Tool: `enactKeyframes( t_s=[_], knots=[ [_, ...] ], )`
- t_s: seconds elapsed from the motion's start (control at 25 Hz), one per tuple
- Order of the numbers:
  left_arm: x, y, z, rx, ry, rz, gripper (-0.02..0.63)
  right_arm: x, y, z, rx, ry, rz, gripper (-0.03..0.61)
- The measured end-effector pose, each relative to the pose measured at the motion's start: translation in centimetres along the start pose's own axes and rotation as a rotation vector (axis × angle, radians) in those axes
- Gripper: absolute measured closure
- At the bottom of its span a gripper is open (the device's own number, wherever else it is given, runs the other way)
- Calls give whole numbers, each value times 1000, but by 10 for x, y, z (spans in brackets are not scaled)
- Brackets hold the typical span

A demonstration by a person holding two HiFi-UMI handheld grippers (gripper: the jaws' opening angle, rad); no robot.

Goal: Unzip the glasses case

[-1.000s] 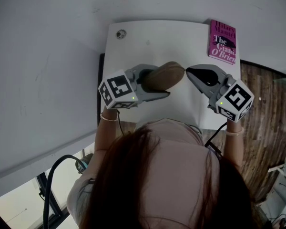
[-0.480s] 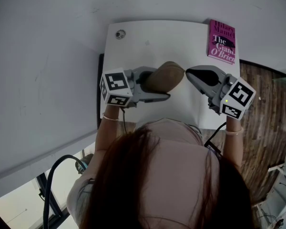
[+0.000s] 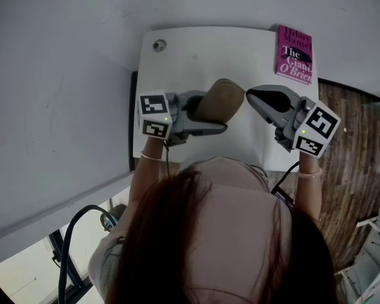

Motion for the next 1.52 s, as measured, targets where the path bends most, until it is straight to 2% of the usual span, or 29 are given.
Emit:
enactKeyframes(
  t_s=[0.56,0.8,1.04,1.52],
  knots=[
    [-3,2,1,91,-102,-175,325,0,6,-1,-30,-20,-63,574],
    [2,5,6,115,-101,-229,325,-3,0,-1,-29,-18,-38,574],
    [3,6,8,117,-95,-237,325,-5,-2,-1,-31,-18,-40,575],
    [6,9,16,150,-110,-315,325,-10,-6,-2,-47,-20,-43,574]
  ],
)
Point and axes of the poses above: the fingertips, and each gripper's own axes: x backward along the fingers, z to its left, y out of its top, the point moved 3 cm from there along x, backward along the fingers, and after that the axes turned 13 degrees about z, right-handed, at the moved point
